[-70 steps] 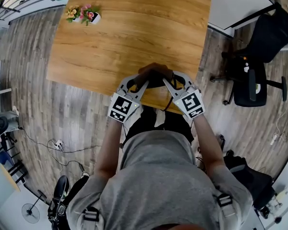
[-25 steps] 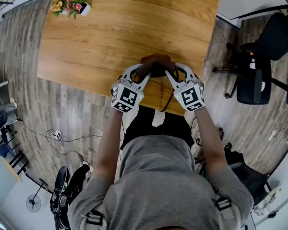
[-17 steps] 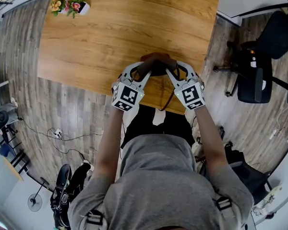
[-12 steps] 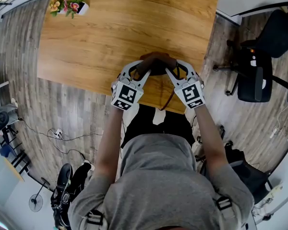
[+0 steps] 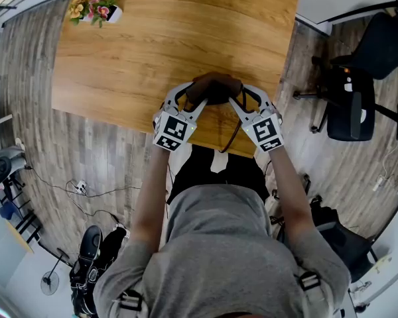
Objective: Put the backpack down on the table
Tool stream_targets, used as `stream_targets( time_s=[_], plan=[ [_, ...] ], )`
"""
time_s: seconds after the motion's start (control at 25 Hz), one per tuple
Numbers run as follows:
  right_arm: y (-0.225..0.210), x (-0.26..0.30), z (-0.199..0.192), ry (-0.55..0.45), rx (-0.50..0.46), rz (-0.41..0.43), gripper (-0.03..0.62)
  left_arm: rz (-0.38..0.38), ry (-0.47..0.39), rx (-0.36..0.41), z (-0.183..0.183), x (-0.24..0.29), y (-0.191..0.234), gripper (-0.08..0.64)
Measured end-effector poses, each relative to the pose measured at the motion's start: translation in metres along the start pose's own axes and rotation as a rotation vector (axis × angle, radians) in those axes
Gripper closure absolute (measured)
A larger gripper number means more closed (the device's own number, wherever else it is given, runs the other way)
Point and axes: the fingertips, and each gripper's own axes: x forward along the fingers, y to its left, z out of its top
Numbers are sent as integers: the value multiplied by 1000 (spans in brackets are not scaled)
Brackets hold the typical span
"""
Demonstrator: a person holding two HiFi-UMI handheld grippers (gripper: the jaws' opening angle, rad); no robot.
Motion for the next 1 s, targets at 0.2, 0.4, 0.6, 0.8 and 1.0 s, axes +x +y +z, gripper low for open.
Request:
stream_targets(
  time_s=[0.2,0.4,0.6,0.8,1.0],
  plan=[
    [-3,-9,2,-1,4,-23,419,10,-2,-7,0,-6,-2,315],
    [-4,-23,2,2,18,-49,417,16,-12,-42,-2,-16,-4,300],
    [-4,-38,2,2,28,-78,417,34,-23,-52,-2,-32,-3,296],
    [6,-48,1,-1,42,-101,417,54,-33,-60,-6,-49,0,296],
    [20,-57,7,-8,40,-108,425,57,-45,-62,-7,-67,-4,298]
  ],
)
